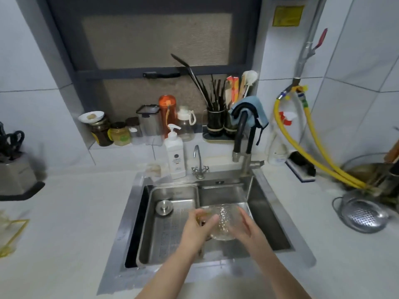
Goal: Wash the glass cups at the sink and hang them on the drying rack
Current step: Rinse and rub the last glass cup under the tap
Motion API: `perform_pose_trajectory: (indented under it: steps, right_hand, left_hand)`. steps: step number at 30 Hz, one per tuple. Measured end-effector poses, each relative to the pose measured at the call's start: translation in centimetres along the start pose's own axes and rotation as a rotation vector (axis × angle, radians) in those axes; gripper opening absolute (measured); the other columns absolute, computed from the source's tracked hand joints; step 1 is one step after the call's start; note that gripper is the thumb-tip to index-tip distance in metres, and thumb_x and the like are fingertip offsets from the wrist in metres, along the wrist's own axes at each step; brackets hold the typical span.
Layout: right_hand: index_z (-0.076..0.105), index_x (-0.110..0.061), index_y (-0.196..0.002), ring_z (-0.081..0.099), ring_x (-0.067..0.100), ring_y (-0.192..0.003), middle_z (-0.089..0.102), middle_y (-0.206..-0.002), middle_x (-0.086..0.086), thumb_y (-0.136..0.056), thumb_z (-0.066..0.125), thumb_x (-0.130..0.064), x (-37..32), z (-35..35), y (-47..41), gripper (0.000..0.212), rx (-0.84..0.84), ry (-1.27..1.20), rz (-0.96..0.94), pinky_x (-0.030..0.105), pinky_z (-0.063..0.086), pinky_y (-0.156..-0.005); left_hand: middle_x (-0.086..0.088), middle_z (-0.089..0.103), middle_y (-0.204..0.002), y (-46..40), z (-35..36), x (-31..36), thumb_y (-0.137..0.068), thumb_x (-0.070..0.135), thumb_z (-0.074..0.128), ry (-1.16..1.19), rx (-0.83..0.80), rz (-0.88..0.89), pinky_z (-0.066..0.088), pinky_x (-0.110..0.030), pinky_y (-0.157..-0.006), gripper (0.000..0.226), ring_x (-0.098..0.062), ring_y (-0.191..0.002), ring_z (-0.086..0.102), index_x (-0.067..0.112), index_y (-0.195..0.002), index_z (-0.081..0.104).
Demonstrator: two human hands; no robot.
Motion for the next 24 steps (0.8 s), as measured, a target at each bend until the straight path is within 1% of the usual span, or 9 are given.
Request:
perform_pose_trajectory:
  steps: [3, 5, 7, 9, 14, 16, 19, 21, 24]
  right_hand:
    - [0.053, -0.03, -0.121, 0.064, -0.008, -0.096, 0.066, -0.112, -0.012, -0.084, 0.069, -0.004, 0.7, -3.3, -2.2, 0.048, -0.012, -0.018, 0.011, 0.011, 0.049, -0.079]
    - [0.056, -0.028, -0.102, 0.066, -0.01, -0.078, 0.07, -0.088, -0.017, -0.083, 0.064, 0.008, 1.1, -4.8, -3.8, 0.041, 0.017, -0.053, 0.018, 0.009, 0.05, -0.068]
    - [0.056, -0.027, -0.096, 0.067, -0.009, -0.076, 0.072, -0.079, -0.018, -0.083, 0.067, 0.003, 1.9, -5.6, -4.9, 0.035, 0.06, -0.085, 0.024, 0.012, 0.051, -0.069]
    - [0.057, -0.03, -0.105, 0.068, -0.005, -0.086, 0.074, -0.09, -0.019, -0.083, 0.073, -0.016, 2.8, -6.0, -5.6, 0.03, 0.066, -0.083, 0.055, 0.021, 0.052, -0.079]
    - [0.05, -0.032, -0.133, 0.063, 0.002, -0.091, 0.069, -0.117, -0.004, -0.067, 0.075, -0.055, 3.5, -6.0, -6.8, 0.074, 0.007, -0.121, 0.145, 0.02, 0.044, -0.074]
    - [0.047, -0.038, -0.133, 0.06, 0.002, -0.098, 0.063, -0.121, -0.009, -0.071, 0.072, -0.057, 3.3, -6.0, -7.1, 0.069, 0.009, -0.125, 0.17, 0.023, 0.046, -0.08]
    - [0.036, -0.04, -0.139, 0.054, 0.005, -0.108, 0.051, -0.122, -0.016, -0.084, 0.067, -0.045, 3.4, -5.9, -7.6, 0.064, 0.032, -0.113, 0.201, 0.033, 0.048, -0.097]
    - [0.042, -0.04, -0.138, 0.052, 0.007, -0.114, 0.051, -0.127, -0.017, -0.079, 0.069, -0.053, 2.9, -6.1, -7.9, 0.066, 0.086, -0.084, 0.214, 0.043, 0.043, -0.106]
    - [0.052, -0.043, -0.129, 0.057, 0.004, -0.115, 0.059, -0.127, -0.021, -0.065, 0.067, -0.074, 3.0, -5.9, -8.4, 0.072, 0.101, -0.057, 0.213, 0.043, 0.044, -0.105]
  left_hand:
    - [-0.001, 0.059, -0.106, -2.0, 3.5, 0.2, -0.082, 0.025, 0.076, 0.039, 0.012, -0.035, 0.049, -0.017, -0.058, 0.044, -0.011, -0.082, 0.059, 0.018, -0.115, 0.048]
    - [-0.002, 0.061, -0.111, -2.9, 5.1, 0.2, -0.072, 0.031, 0.083, 0.05, 0.0, -0.064, 0.054, -0.028, -0.072, 0.062, -0.017, -0.093, 0.063, 0.019, -0.12, 0.046]
    - [-0.004, 0.062, -0.117, -3.7, 6.1, 0.0, -0.059, 0.037, 0.085, 0.046, -0.01, -0.092, 0.055, -0.038, -0.089, 0.08, -0.022, -0.106, 0.064, 0.02, -0.126, 0.044]
    - [-0.004, 0.061, -0.119, -4.4, 6.8, -0.2, -0.066, 0.028, 0.086, 0.043, -0.017, -0.107, 0.055, -0.038, -0.092, 0.075, -0.021, -0.109, 0.063, 0.021, -0.126, 0.042]
    - [-0.003, 0.065, -0.113, -6.5, 7.2, 0.0, -0.074, 0.028, 0.084, 0.041, 0.043, -0.096, 0.055, -0.031, -0.086, 0.059, -0.019, -0.105, 0.065, 0.021, -0.12, 0.049]
    - [-0.003, 0.068, -0.112, -7.3, 7.1, 0.3, -0.073, 0.029, 0.084, 0.015, 0.037, -0.094, 0.054, -0.031, -0.09, 0.059, -0.018, -0.104, 0.066, 0.021, -0.121, 0.051]
    - [-0.002, 0.061, -0.131, -8.5, 7.2, 0.3, -0.061, 0.05, 0.087, -0.053, 0.015, -0.094, 0.05, -0.041, -0.101, 0.095, -0.017, -0.114, 0.062, 0.021, -0.139, 0.041]
    - [0.002, 0.052, -0.139, -9.0, 7.3, 0.8, -0.067, 0.046, 0.085, -0.055, -0.016, -0.092, 0.046, -0.041, -0.105, 0.096, -0.015, -0.12, 0.056, 0.024, -0.145, 0.033]
    - [0.001, 0.043, -0.143, -9.8, 7.0, 1.0, -0.078, 0.036, 0.079, -0.051, -0.006, -0.109, 0.04, -0.037, -0.109, 0.092, -0.017, -0.129, 0.046, 0.021, -0.151, 0.024]
Point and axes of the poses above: each hand's wrist, its own y-axis away from the middle knuckle, its own z-axis out of the palm, x = y × z, the point moved 4 cm from there along -y, towards the middle knuckle
